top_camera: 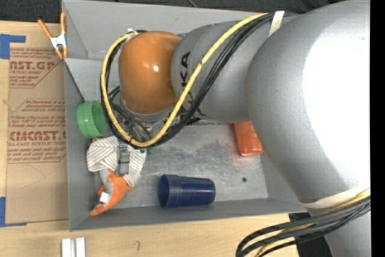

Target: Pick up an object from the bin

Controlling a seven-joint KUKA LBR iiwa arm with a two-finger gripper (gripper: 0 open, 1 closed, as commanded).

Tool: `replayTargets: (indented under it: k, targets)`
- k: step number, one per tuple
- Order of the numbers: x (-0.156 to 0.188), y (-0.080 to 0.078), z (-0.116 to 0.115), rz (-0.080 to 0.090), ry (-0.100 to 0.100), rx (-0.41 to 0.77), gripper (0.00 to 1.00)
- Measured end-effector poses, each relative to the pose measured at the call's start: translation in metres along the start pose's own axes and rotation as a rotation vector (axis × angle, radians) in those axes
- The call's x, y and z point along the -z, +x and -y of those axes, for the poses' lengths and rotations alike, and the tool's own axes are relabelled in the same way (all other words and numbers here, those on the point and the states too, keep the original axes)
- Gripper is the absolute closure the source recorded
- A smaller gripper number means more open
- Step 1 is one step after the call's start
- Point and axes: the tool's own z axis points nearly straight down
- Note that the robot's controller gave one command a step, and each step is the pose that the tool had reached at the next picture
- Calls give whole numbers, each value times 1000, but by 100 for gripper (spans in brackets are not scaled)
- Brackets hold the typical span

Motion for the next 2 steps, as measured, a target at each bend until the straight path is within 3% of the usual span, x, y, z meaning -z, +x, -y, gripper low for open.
replayTargets:
  k: [1, 2]
  targets:
    - [5, -2, 1, 7, -2, -3, 0]
    - [-61, -2, 3, 12, -4, 4, 0]
